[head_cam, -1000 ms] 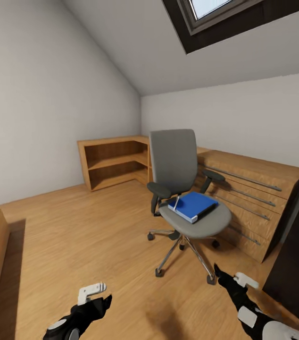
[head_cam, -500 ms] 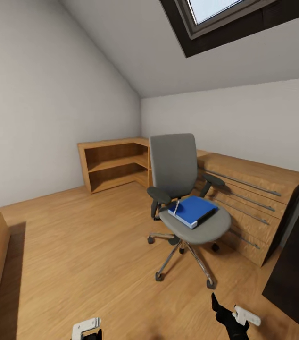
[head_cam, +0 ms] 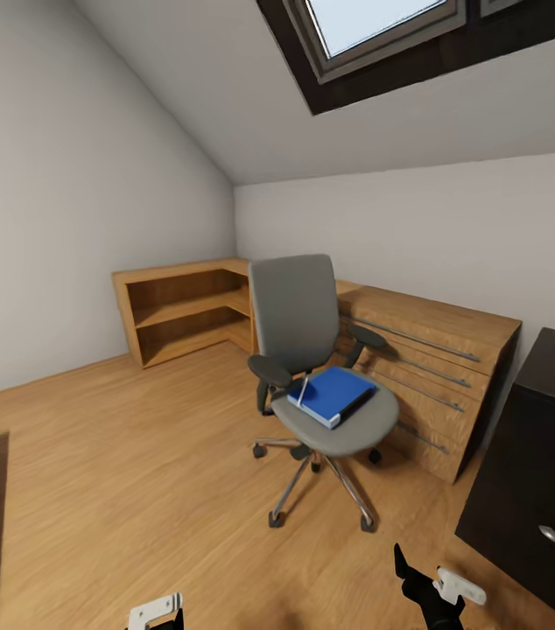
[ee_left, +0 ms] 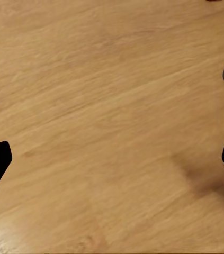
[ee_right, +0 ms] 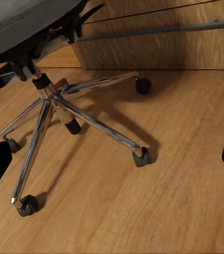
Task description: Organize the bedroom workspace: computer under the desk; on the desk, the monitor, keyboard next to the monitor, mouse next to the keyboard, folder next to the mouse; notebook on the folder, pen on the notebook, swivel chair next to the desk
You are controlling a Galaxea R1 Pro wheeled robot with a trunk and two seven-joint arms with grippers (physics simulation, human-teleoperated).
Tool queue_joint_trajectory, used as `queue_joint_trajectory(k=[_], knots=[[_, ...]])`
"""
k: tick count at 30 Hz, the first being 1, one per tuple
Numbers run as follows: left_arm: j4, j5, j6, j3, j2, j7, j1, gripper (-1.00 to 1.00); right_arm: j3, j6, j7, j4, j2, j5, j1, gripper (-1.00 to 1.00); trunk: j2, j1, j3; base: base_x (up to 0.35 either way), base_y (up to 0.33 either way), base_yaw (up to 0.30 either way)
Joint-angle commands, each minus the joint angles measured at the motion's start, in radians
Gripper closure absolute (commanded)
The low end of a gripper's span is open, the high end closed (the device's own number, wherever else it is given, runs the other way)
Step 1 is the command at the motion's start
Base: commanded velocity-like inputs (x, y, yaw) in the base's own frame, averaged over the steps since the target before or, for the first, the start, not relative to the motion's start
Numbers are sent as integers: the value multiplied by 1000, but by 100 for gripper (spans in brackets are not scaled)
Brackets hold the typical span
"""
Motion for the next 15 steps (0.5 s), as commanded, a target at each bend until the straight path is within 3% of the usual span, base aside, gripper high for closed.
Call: queue_joint_trajectory(k=[1, 6, 15], knots=[[-2, 9, 3, 1, 0, 2, 0, -100, -8, -1, 9, 2, 0, -1, -1, -100, 7, -4, 2, -28, 0, -265], [0, 8, 1, 0, 0, 2, 0, -100, -8, -2, 9, 2, -1, -1, -1, -100, 42, -23, 18, -178, 0, -268], [63, -10, -21, -2, 0, 1, 0, -100, -7, -28, 9, 2, 3, 1, 0, -100, 105, -58, 46, -313, 0, -281]])
